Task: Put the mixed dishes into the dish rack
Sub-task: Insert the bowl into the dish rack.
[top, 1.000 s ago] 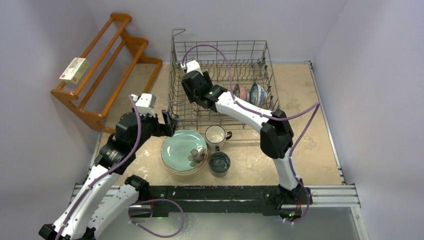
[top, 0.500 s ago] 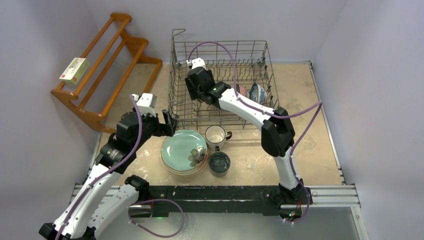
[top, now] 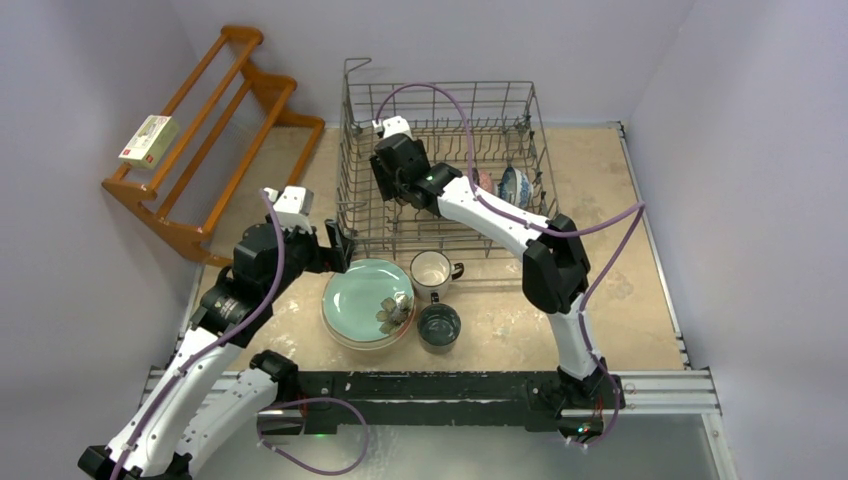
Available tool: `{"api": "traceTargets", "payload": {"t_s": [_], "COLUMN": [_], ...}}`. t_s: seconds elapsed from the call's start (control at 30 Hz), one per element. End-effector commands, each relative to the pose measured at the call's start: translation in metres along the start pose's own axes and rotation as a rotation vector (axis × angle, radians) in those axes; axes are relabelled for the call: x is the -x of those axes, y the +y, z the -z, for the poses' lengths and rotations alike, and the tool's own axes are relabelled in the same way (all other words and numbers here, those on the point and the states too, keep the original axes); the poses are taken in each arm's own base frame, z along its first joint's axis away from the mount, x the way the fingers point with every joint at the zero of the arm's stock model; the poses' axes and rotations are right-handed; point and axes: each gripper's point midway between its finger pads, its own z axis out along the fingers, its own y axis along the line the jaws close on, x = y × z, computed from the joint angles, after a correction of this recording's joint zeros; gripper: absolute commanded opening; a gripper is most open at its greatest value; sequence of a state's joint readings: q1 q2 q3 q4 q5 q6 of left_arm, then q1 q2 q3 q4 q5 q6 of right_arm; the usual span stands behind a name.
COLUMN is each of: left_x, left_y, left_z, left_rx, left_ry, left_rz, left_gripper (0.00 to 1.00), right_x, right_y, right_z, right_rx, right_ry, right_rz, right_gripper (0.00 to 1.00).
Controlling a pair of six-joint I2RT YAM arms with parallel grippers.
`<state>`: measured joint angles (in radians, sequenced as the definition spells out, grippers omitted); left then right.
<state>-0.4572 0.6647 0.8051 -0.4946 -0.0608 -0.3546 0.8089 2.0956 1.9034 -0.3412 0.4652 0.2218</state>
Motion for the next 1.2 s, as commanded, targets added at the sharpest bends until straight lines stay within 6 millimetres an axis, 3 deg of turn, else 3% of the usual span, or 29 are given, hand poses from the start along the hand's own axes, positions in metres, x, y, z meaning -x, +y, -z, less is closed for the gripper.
{"api": "traceTargets", "payload": {"t_s": [0.0,0.17,0.23,0.5,0.97,1.17], "left_x": [0.006,0.007,0.006,0.006,0.006,0.006], "left_y": [0.002,0.002,0.002,0.002,0.001,0.001], "left_z": [-0.002,-0.002,-0.002,-0.002,-0.001,-0.002], "left_rx": [0.007,0.007,0.006,0.005,0.003,0.002], "left_ry": [-0.029,-0.03,-0.029,-0.03,-0.029,-0.028], "left_rz": [-0.015,-0.015,-0.017,-0.017,-0.018,-0.017], "left_gripper": [0.9,0.9,0.9,0.9,0.9,0.9], "right_x": [0.019,0.007,0.006,0.012,0.002,0.001], "right_y": [0.021,0.024,0.025,0.023,0.021,0.019], "right_z": [-0.005,-0.01,-0.01,-0.007,-0.002,0.004], "right_rx": [0.105,0.105,0.106,0.1,0.097,0.09], "right_ry": [-0.042,-0.018,-0.017,-0.03,0.001,0.005], "right_rz": [-0.031,-0.012,-0.017,-0.04,-0.071,-0.101], "right_gripper": [0.0,0.07,0.24,0.42,0.49,0.68]}}
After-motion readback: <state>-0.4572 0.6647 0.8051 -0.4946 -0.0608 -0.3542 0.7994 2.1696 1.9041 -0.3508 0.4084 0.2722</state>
